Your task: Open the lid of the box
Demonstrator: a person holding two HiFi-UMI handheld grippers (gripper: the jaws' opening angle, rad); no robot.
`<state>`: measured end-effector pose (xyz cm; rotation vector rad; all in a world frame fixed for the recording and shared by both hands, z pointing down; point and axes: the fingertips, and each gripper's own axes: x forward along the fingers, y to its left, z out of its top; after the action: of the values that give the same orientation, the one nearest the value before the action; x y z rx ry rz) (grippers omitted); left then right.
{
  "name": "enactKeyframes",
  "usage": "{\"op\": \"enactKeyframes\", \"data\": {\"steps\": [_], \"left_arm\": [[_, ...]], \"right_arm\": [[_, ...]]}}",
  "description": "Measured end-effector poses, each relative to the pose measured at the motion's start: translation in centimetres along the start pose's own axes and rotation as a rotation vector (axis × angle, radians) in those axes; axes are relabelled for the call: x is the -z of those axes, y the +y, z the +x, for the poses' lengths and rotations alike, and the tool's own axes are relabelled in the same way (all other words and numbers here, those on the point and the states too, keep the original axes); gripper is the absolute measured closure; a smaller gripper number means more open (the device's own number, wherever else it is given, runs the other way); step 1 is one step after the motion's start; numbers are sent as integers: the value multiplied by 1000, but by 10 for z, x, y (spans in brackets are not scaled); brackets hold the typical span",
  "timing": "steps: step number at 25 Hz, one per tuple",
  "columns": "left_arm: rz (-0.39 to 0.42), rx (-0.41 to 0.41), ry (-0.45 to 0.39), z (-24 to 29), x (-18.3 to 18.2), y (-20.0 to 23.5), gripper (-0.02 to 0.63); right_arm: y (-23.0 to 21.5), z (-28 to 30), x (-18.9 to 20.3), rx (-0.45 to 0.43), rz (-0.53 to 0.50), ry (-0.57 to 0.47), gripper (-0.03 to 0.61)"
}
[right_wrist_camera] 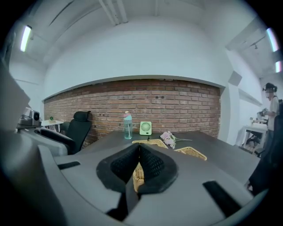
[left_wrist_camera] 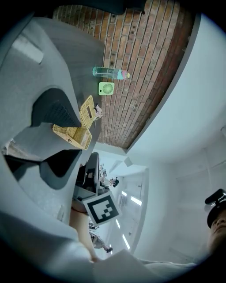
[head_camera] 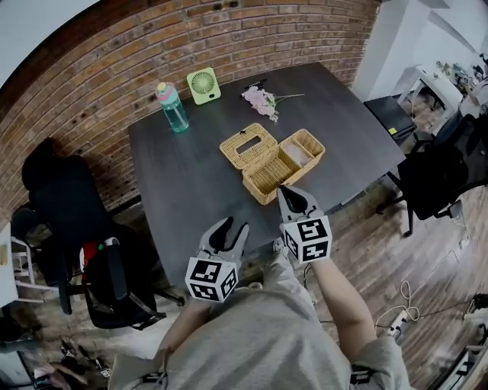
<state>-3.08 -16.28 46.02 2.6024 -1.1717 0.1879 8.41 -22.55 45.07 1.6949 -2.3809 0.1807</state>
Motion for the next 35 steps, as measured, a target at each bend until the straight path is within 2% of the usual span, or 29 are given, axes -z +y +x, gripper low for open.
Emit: {"op": "enactKeyframes", "data": {"steps": [6, 16, 25, 35], "left_arm": [[24, 28, -8, -13, -2, -13, 511], [45, 55, -5, -22, 7, -31, 581], [72, 89, -13, -32, 10, -46, 595], [63, 80, -5, -40, 14, -41, 597]], "right_arm": [[7, -45, 10, 62, 75, -17, 575], [24, -103, 22, 130, 104, -48, 575], [43, -129, 29, 149, 133, -65, 575], [50, -131, 26, 145, 152, -84, 578]]}}
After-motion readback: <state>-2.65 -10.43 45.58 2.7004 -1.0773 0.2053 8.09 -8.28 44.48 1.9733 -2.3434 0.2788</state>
